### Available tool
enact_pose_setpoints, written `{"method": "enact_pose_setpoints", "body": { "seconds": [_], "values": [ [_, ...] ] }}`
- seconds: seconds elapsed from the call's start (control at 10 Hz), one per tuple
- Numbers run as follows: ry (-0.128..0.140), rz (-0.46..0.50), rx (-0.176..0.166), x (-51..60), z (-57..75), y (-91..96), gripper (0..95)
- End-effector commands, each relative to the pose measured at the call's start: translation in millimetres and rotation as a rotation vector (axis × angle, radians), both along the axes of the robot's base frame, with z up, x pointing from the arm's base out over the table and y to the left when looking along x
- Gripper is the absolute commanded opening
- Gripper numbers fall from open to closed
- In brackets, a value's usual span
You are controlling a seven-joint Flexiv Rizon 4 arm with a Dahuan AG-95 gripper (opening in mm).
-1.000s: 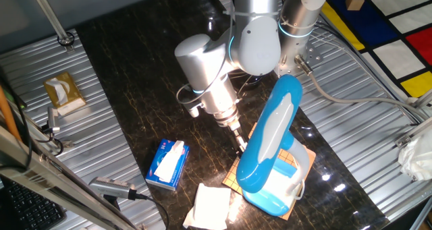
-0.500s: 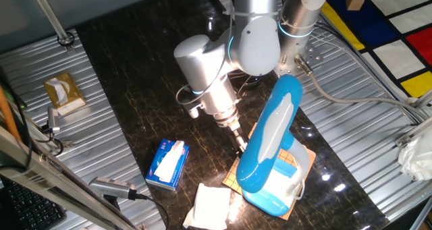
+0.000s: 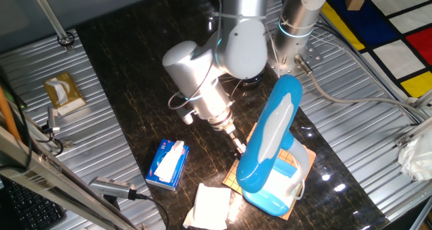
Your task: Turn off the desk lamp by pressing the button
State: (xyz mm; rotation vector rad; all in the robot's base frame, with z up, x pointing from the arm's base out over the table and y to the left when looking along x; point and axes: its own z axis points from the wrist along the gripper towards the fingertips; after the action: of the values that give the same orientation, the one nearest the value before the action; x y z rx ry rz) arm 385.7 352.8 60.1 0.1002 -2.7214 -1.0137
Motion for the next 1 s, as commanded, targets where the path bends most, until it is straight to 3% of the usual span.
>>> {"method": "enact_pose_setpoints", "body": {
  "seconds": [0.1, 1.0],
  "values": [
    [0.004, 0.001, 0.017, -0.4, 1.2, -0.2, 0.0],
    [0.006, -0.017, 0.009, -3.7, -0.3, 5.6, 0.0]
  ]
}}
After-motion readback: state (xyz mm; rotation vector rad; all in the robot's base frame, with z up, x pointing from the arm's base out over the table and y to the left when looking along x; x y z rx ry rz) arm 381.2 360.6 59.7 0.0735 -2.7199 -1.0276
